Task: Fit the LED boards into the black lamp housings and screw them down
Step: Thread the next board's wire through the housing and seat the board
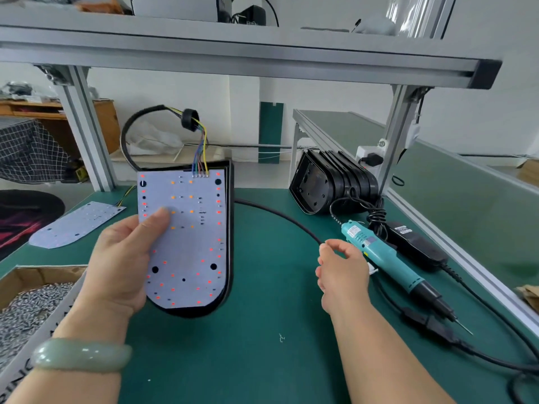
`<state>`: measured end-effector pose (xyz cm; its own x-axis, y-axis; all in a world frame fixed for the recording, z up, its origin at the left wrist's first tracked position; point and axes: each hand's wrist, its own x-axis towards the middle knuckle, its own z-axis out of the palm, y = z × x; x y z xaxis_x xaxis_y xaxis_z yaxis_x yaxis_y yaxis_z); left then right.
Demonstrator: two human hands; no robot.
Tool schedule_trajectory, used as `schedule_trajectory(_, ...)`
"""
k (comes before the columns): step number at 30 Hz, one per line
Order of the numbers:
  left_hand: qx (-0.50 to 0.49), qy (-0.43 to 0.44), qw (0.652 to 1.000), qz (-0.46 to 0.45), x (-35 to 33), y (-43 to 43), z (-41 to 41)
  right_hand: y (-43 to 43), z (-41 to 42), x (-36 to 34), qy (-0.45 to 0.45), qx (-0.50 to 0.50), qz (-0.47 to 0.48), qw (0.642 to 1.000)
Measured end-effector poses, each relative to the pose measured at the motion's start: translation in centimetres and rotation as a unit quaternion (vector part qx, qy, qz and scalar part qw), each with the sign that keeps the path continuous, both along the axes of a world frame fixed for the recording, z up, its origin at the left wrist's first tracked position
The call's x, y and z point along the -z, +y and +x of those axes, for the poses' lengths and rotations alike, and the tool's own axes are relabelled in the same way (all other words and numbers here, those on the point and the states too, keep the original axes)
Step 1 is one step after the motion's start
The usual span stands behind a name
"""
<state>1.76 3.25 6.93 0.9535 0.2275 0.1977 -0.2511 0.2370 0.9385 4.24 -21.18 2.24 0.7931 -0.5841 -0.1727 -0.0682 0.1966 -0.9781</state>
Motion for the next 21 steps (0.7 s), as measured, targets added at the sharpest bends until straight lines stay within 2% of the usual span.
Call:
schedule_trajectory(3,-0.032,0.015,0.991,0.129,0.1,0.2,-0.2,0.0,-0.4,-0.4,-0.017,0.016,-0.011,1.000)
schedule_trajectory(5,-0.001,0.018,0.988,0.152,0.1,-0.2,-0.4,0.0,-0.7,-0.5,-0.045,-0.005,-0.038,0.998)
schedule_trajectory(8,0.057,0.020,0.989,0.133,0.0,-0.7,-0.6,0.2,-1.4,-1.1,-0.119,-0.117,0.006,0.986)
schedule_trajectory(10,0.095,0.023,0.989,0.110,-0.1,-0.7,-0.7,0.4,-1.7,-1.6,-0.165,-0.205,0.149,0.953)
schedule_trajectory(12,0.135,0.019,0.987,0.081,-0.4,-0.9,-1.0,0.7,-1.9,-2.0,-0.164,-0.277,0.281,0.904)
schedule_trajectory(17,0.283,0.038,0.956,0.066,-0.4,-2.9,-1.7,2.9,-3.4,-2.3,-0.082,-0.446,0.289,0.843)
schedule_trajectory(19,0.319,0.047,0.944,0.067,-0.3,-3.7,-1.7,3.5,-3.9,-2.5,-0.081,-0.472,0.293,0.827)
schedule_trajectory(21,0.320,0.056,0.944,0.058,-0.1,-3.9,-1.6,3.7,-4.1,-3.0,-0.096,-0.458,0.287,0.836)
